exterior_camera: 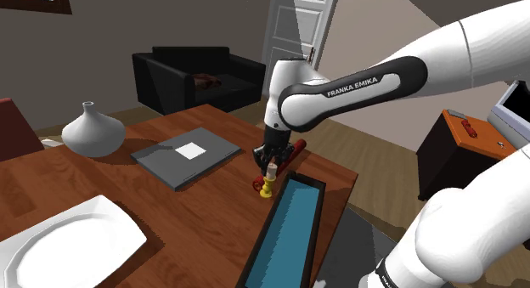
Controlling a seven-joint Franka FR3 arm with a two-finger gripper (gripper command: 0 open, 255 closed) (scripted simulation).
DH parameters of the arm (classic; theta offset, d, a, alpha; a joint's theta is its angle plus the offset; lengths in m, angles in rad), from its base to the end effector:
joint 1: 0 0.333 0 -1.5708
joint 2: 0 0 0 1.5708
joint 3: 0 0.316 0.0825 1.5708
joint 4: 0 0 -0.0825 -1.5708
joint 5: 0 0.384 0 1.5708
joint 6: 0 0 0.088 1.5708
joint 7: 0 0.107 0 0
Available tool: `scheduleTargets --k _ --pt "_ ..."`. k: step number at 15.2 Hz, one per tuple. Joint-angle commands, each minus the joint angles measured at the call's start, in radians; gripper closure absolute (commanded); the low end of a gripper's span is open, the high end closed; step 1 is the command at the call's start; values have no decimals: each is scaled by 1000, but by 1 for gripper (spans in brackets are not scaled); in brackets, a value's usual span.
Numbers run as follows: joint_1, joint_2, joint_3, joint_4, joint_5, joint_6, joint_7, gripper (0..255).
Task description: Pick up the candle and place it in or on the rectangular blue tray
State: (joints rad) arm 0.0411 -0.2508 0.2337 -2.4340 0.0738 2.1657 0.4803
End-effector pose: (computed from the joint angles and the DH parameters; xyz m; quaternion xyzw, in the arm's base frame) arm 0.4320 0.1252 0.3947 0.9918 -0.1273 -0.0112 0.0027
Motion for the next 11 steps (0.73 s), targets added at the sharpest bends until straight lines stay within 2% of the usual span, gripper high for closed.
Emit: scheduleTargets --k 1,11 --pt "1 -14 -2 16 2 -31 -1 255" --pt "0 -67 -12 107 5 -174 -6 255"
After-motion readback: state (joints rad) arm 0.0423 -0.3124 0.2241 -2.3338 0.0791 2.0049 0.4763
